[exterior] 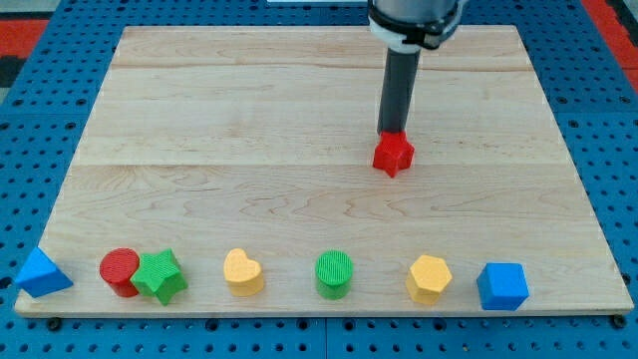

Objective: Place the red star into the green circle

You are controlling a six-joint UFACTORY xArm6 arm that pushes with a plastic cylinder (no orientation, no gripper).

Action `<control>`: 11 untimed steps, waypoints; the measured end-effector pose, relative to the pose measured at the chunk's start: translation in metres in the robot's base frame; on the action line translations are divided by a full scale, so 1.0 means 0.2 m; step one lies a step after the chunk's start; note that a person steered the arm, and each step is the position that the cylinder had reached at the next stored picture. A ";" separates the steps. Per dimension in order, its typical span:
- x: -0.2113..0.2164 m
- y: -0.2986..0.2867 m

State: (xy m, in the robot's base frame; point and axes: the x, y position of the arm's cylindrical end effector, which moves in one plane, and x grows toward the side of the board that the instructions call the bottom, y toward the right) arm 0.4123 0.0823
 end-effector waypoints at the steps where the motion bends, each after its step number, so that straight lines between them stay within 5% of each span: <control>1: 0.12 0.00; 6: 0.63 0.14; 11: 0.60 0.04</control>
State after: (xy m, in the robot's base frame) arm 0.5317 0.0911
